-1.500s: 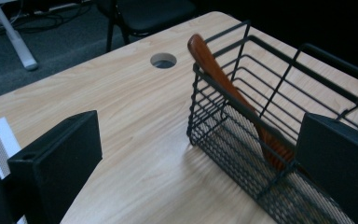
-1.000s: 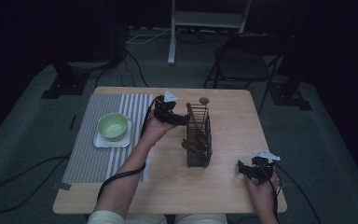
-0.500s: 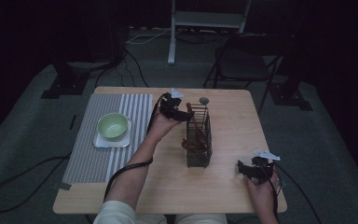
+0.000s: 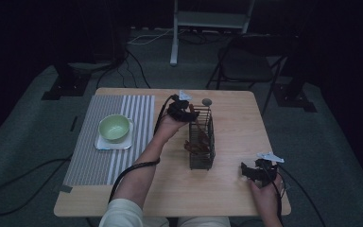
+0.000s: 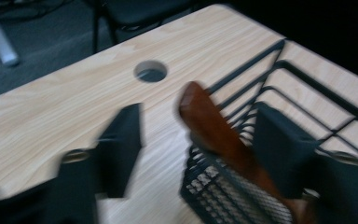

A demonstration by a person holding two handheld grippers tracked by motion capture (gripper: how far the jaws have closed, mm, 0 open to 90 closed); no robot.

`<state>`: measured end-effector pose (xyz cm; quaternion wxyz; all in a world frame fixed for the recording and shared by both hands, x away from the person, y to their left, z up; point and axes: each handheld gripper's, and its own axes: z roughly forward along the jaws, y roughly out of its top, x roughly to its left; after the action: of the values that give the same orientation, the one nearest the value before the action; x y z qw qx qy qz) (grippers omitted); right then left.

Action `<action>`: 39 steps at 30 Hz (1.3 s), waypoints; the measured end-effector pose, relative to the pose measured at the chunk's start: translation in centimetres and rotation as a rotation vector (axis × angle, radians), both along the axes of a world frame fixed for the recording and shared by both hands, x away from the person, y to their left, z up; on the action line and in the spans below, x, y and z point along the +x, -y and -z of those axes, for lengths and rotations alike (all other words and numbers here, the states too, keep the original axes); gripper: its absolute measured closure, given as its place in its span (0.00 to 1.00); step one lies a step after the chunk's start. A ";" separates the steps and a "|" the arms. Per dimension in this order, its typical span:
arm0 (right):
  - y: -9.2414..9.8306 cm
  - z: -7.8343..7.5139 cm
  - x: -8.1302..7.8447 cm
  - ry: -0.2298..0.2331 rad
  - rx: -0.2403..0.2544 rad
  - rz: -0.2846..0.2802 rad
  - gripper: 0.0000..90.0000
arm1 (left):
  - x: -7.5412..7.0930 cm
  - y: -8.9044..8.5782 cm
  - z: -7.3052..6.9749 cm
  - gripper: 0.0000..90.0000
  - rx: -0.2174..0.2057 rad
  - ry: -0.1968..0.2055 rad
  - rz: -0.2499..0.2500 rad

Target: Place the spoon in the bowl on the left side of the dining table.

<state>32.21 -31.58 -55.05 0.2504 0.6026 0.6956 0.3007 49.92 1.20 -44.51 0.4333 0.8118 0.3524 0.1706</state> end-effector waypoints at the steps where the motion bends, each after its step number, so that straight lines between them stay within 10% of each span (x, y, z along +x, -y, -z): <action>1: 0.0 0.0 0.0 0.000 0.001 0.000 0.13 | -0.1 0.0 0.0 0.54 -0.017 -0.003 0.012; 23: 0.0 0.0 0.0 0.000 0.000 0.000 0.13 | -1.8 -1.1 -0.9 0.76 -0.007 0.047 0.037; 39: 0.0 0.0 0.0 0.000 0.000 0.000 0.13 | -3.7 -0.6 -2.3 0.93 -0.149 0.023 0.215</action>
<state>32.21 -31.57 -55.05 0.2506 0.6026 0.6955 0.3005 46.27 1.82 -42.22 0.5120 0.8085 0.2701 0.1056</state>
